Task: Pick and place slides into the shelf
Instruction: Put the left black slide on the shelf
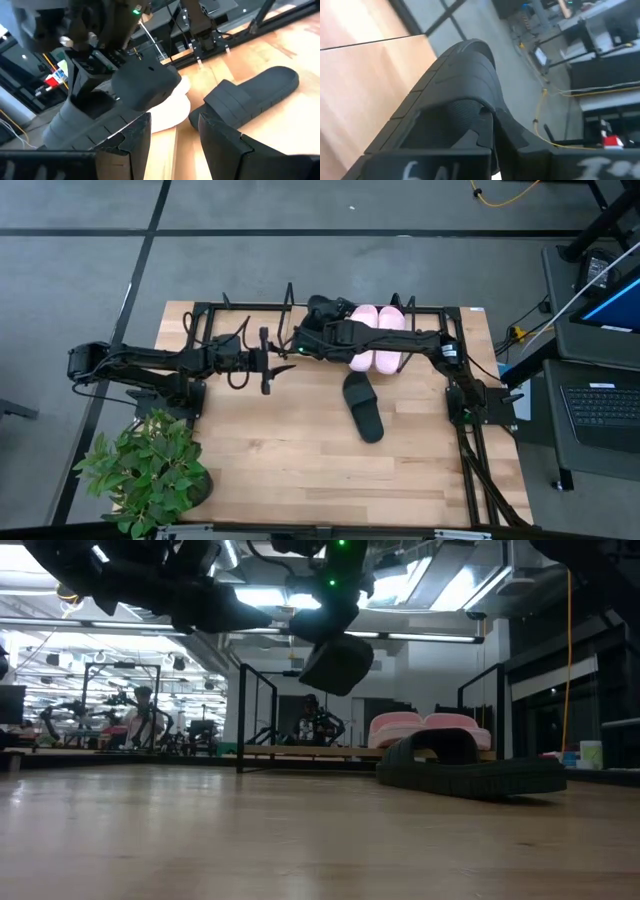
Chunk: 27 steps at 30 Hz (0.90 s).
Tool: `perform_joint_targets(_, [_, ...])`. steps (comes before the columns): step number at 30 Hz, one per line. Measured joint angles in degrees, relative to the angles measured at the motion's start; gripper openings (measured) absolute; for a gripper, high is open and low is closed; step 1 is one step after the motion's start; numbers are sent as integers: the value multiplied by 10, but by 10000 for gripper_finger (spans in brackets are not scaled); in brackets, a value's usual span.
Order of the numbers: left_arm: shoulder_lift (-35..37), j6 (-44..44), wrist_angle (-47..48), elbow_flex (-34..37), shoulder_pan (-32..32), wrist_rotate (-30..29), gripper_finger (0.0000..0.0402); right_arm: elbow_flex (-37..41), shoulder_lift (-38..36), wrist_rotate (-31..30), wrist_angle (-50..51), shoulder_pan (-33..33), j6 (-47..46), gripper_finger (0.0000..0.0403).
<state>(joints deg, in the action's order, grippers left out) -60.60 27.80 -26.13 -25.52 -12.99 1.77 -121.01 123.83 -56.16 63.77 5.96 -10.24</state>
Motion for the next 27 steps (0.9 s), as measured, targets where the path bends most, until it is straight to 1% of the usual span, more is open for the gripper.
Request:
perform_joint_targets(3, [0,11,0,0,0,16,157,0,2,-23,15,0,-25,3])
perform_joint_targets(7, [0,9,1,0,1,42,157,4,4,-23,35,0,-75,3])
perform_joint_targets(12, [0,-2,0,0,1,65,157,26,4,-23,34,-3,-92,3])
perform_joint_targets(16, [0,-2,0,0,1,68,157,61,4,-21,31,-3,-101,3])
perform_joint_targets(21, [0,-2,0,0,1,68,157,94,4,-24,3,-3,-135,3])
perform_joint_targets(27, [0,-2,0,0,1,68,157,117,3,-34,-62,-4,-120,3])
